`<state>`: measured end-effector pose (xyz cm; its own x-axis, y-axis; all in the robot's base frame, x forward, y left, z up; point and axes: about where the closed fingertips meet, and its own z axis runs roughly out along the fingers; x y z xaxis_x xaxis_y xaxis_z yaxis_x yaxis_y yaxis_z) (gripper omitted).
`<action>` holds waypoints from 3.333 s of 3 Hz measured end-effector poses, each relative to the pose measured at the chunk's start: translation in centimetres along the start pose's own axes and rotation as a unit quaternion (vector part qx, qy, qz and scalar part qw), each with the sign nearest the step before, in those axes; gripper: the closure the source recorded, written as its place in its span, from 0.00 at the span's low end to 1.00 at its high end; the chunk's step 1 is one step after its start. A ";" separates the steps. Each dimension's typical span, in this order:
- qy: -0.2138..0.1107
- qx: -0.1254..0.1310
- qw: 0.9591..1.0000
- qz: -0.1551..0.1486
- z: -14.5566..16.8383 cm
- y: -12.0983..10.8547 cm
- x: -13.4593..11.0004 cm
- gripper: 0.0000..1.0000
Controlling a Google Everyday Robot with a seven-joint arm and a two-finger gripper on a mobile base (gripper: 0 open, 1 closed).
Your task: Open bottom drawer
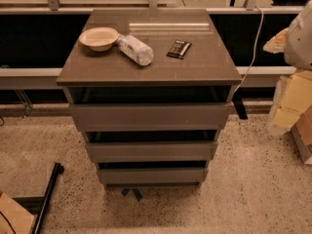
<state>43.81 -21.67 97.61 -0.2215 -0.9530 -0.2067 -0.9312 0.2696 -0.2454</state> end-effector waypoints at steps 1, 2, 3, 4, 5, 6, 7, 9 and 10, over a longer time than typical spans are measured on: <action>-0.006 0.005 1.000 -0.002 0.0 -0.1 -0.2 0.00; -0.052 -0.002 0.999 0.003 3.0 -0.5 0.0 0.00; -0.103 -0.005 0.995 0.005 5.7 -1.6 0.0 0.00; -0.138 -0.028 0.989 0.040 9.5 -3.2 0.3 0.00; -0.122 -0.027 0.991 0.037 9.5 -2.5 0.8 0.00; -0.116 -0.012 0.993 0.030 10.5 -1.9 0.7 0.00; -0.112 -0.011 0.994 0.012 14.1 -1.9 0.7 0.00; -0.111 -0.035 0.993 0.016 22.4 -3.4 1.2 0.00; -0.110 -0.039 0.993 0.015 22.9 -3.3 1.1 0.00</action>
Offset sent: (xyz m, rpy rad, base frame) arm 0.0262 0.0070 -0.0479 0.1837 -0.0302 0.0379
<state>53.33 -20.45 76.50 -0.1888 -0.8888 -0.4176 -0.9466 0.2779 -0.1635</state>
